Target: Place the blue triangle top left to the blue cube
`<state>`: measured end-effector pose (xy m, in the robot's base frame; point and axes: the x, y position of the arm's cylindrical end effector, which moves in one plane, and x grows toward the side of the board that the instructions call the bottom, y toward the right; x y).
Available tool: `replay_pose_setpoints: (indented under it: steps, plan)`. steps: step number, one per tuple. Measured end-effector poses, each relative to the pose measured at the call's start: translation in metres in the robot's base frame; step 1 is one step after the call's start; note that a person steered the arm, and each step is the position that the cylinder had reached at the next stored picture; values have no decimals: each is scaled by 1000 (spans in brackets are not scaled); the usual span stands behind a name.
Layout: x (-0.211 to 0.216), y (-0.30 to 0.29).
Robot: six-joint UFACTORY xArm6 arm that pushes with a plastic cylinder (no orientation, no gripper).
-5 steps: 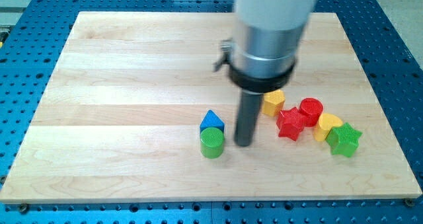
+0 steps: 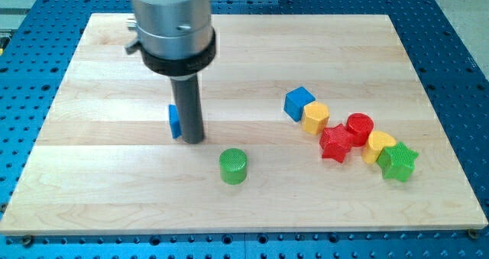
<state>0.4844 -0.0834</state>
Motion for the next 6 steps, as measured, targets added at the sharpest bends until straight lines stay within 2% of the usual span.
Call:
replay_pose_setpoints:
  steps: [1, 2, 3, 4, 5, 6]
  plan:
    - [17, -55]
    - [-30, -18]
    - [-28, 26]
    - [-5, 56]
    - [-44, 57]
    - [-67, 108]
